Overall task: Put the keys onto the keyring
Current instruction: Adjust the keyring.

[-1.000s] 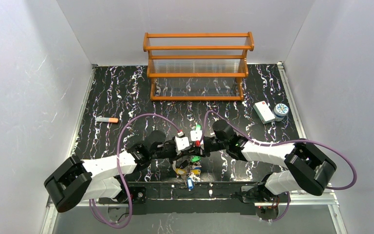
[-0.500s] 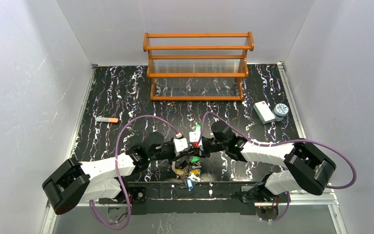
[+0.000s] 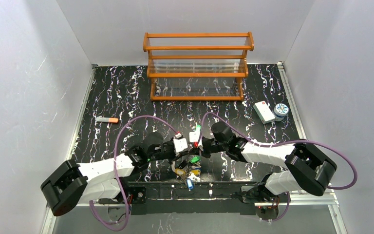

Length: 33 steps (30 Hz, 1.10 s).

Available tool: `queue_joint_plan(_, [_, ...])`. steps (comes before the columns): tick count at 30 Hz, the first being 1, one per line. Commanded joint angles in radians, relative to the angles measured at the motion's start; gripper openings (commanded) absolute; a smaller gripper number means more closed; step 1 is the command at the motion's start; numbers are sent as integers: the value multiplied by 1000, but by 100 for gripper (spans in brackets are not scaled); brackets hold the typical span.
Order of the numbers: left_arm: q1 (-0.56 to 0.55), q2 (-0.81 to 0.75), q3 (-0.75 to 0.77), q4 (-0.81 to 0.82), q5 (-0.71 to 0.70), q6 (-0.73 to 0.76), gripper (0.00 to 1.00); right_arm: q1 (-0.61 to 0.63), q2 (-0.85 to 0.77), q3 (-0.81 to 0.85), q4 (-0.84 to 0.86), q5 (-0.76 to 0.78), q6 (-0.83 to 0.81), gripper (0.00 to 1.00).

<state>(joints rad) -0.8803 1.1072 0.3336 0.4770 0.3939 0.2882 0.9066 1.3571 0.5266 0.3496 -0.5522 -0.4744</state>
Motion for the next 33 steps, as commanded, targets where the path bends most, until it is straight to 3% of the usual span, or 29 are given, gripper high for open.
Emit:
queue_joint_plan(1, [-10,-93,-17,53,-30,-9,14,8,-40,-54,120,0,75,1])
queue_joint_plan(5, [-10,-178,-78,85,-82,-36,25,7,-69,-110,257,-29,148,1])
queue_joint_plan(11, [-11,-273,-186,173,-68,-65,35,7,-100,-166,381,-57,203,1])
queue_joint_plan(21, [-10,-260,-242,287,39,-47,34,6,-131,-201,488,-87,258,1])
queue_joint_plan(33, [-12,-192,-253,359,67,-81,22,5,-118,-207,543,-100,295,1])
